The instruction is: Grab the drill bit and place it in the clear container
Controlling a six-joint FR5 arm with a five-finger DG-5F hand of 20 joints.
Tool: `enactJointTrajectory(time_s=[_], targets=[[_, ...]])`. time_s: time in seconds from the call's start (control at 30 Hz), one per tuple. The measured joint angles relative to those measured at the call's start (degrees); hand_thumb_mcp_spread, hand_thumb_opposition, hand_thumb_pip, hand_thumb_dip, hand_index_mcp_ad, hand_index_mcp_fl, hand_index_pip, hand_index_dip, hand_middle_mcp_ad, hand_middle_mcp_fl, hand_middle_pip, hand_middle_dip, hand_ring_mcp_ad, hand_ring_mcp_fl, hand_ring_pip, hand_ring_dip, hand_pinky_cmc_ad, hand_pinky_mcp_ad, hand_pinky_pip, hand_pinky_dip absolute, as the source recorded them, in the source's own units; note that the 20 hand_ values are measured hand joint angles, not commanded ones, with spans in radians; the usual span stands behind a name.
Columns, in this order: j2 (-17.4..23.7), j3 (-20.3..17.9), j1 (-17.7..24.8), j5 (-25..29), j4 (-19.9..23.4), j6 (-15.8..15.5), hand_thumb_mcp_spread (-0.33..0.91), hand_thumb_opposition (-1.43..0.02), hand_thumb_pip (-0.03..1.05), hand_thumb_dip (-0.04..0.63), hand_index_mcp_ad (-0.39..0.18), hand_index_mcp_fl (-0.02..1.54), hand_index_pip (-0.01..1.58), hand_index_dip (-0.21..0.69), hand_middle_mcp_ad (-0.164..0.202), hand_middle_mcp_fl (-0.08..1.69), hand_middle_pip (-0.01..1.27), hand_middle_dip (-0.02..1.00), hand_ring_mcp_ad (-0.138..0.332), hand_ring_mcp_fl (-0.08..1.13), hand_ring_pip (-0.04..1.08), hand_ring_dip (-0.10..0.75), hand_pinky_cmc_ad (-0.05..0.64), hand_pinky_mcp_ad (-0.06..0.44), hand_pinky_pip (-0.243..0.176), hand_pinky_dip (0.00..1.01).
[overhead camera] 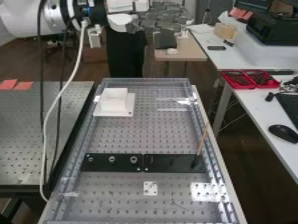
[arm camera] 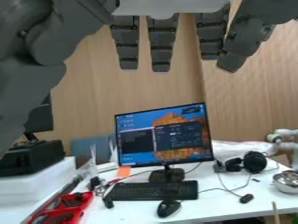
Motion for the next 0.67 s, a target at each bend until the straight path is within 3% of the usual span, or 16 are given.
enactJointTrajectory(time_s=[0.67], targets=[[0.6, -0.8, 0.4, 3.1, 1.1, -0.7, 0.2, -0.69, 0.25, 0.019, -0.058, 0.12, 0.09, 0.278, 0.075, 0.07, 0.15, 0.17, 0.305, 0.01, 0.09, 0.024, 0.428, 0.236, -0.093, 0.15]])
